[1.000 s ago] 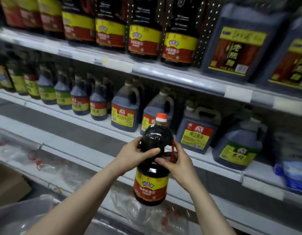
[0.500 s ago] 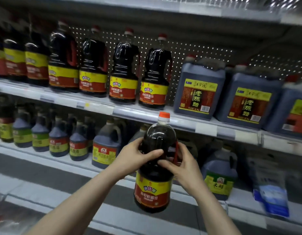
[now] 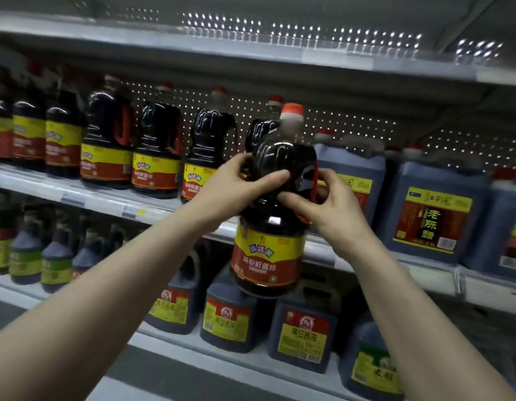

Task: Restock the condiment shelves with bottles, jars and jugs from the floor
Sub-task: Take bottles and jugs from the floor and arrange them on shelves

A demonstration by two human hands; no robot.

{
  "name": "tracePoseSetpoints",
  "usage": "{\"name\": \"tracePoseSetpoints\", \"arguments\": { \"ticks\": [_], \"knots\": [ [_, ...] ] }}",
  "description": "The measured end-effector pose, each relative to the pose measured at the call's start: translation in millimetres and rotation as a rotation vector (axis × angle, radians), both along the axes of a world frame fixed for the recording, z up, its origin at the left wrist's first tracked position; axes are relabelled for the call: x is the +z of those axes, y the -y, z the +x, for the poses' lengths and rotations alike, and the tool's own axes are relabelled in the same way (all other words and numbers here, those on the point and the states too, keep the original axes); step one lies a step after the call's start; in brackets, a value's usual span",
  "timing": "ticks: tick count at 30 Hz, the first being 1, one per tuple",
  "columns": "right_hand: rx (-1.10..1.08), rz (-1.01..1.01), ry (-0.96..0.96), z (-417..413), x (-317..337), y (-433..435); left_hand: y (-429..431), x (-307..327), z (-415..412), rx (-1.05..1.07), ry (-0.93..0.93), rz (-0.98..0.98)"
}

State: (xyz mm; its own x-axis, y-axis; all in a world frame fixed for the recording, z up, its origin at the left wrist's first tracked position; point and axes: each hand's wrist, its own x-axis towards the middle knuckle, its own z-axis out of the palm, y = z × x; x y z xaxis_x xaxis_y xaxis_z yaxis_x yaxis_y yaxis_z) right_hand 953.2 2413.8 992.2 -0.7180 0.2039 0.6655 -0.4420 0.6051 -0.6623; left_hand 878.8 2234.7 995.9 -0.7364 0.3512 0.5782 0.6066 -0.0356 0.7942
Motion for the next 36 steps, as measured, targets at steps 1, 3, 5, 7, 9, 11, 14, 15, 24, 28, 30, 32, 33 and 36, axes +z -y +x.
{"name": "tracePoseSetpoints", "arguments": {
  "ticks": [1, 3, 5, 7, 9, 11, 14, 15, 24, 28, 30, 32, 33, 36],
  "knots": [
    [0.005, 0.004, -0.007, -4.0, 8.8, -0.4, 0.3, 8.3, -1.6, -0.009, -0.009, 0.017],
    [0.011, 0.027, -0.020, -12.6, 24.9, -0.8, 0.7, 23.9, -4.8, 0.003, -0.030, 0.038],
    [0.030, 0.033, -0.030, -21.7, 36.8, -1.9, 1.2, 35.5, -8.2, 0.032, -0.040, 0.051],
    [0.054, 0.027, -0.031, -30.9, 45.0, -1.5, 2.0, 43.5, -12.4, 0.035, -0.052, 0.054],
    [0.059, 0.023, -0.027, -39.5, 50.6, -0.2, 3.9, 49.4, -18.0, 0.015, -0.063, 0.059],
    [0.040, 0.037, -0.024, -47.1, 53.1, 1.7, 6.0, 52.5, -25.2, 0.020, -0.069, 0.055],
    [0.008, 0.054, -0.037, -57.1, 56.1, 5.3, 9.4, 56.1, -35.8, 0.014, -0.076, 0.042],
    [-0.007, 0.058, -0.039, -60.5, 57.1, 6.9, 10.3, 57.5, -39.7, 0.001, -0.073, 0.039],
    [-0.084, 0.013, -0.030, -80.3, 67.9, 10.1, 6.0, 70.5, -69.1, -0.135, -0.037, 0.078],
    [-0.107, -0.016, -0.055, -84.2, 72.5, 7.5, 1.9, 78.0, -76.8, -0.181, -0.041, 0.087],
    [-0.114, -0.025, -0.054, -86.6, 72.9, 6.5, -0.6, 78.5, -81.0, -0.204, -0.044, 0.097],
    [-0.124, -0.028, -0.044, -89.9, 71.7, 4.9, -3.1, 77.5, -86.8, -0.222, -0.048, 0.087],
    [-0.128, -0.028, -0.039, -91.6, 70.7, 3.9, -4.2, 76.9, -90.1, -0.228, -0.047, 0.085],
    [-0.131, -0.035, -0.020, -98.3, 67.8, 1.5, -7.7, 75.3, -99.1, -0.243, -0.040, 0.083]
  ]
}}
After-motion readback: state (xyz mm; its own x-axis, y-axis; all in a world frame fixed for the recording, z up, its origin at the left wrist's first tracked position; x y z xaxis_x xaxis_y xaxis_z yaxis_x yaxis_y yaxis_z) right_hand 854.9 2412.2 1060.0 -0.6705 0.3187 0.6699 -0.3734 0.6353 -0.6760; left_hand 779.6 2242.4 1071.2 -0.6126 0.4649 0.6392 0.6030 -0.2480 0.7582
